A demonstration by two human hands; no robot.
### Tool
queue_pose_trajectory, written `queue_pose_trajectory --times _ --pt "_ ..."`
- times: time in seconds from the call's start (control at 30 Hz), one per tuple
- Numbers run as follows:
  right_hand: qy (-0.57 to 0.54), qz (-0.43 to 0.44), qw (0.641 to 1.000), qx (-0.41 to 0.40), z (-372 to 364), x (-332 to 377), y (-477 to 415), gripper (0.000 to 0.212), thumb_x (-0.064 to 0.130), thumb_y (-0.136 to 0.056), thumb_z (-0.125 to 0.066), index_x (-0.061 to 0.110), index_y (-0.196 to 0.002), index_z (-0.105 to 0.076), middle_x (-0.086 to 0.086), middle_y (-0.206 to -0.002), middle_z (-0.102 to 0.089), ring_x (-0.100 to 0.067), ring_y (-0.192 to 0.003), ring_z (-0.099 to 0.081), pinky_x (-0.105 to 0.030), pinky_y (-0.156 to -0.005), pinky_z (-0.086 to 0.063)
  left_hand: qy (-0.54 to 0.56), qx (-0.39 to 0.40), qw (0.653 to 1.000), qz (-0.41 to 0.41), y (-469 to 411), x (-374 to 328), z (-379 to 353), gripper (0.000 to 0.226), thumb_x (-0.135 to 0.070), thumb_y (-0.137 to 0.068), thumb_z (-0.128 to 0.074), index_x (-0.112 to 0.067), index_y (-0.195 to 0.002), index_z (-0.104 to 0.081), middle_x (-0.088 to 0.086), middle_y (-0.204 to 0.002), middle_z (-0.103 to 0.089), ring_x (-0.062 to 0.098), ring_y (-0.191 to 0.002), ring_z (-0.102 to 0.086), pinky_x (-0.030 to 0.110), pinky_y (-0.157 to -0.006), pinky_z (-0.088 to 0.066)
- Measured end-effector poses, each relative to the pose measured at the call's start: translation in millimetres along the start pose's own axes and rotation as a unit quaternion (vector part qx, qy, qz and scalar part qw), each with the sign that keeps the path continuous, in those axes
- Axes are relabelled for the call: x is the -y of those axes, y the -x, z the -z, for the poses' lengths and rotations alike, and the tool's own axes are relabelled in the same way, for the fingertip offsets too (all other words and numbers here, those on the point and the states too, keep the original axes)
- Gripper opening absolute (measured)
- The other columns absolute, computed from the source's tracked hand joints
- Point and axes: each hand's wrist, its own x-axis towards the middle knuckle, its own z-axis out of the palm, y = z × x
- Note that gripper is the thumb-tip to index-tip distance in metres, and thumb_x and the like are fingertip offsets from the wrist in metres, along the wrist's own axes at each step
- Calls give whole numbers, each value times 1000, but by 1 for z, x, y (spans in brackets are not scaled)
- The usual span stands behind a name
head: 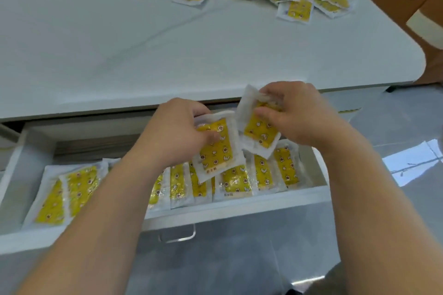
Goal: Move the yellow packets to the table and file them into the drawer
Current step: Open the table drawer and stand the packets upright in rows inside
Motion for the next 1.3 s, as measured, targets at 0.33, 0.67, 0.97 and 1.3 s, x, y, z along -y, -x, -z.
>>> queue_pose_trajectory --times 0.33,0.67,0.97,1.3 --pt "193 -67 942 267 -17 -13 -9 26 26 -90 -72 27 -116 -68 6 -100 -70 -12 -85 -65 -27 -64 -48 -71 108 992 9 -25 12 -21 12 -28 -94 -69 -33 -84 -67 -12 -84 -67 7 -77 -61 25 -56 -38" --pt "257 -101 912 303 -39 -31 -30 39 7 -93 -65 17 -131 -66 -6 -123 -66 -26 -110 -63 -34 -89 -55 -173 120 977 -22 -30 -7 -30 16 -18 -93 -65 -31 -103 -69 -10 -94 -65 9 -82 -60 25 -60 -47" --pt "265 -101 908 309 -47 -51 -48 38 12 -91 -62 16 -129 -66 -6 -119 -67 -26 -107 -63 -37 -94 -55 -136 164 977 9 -49 2 -60 33 -27 -89 -75 -30 -120 -65 -9 -110 -64 13 -94 -62 29 -76 -54" --pt "248 -76 911 321 -38 -49 -51 45 5 -91 -56 15 -135 -63 -8 -121 -65 -28 -110 -61 -39 -98 -54 -165 158 973 -11 -53 6 -81 46 -29 -87 -77 -33 -131 -63 -10 -124 -61 11 -100 -53 26 -80 -43"
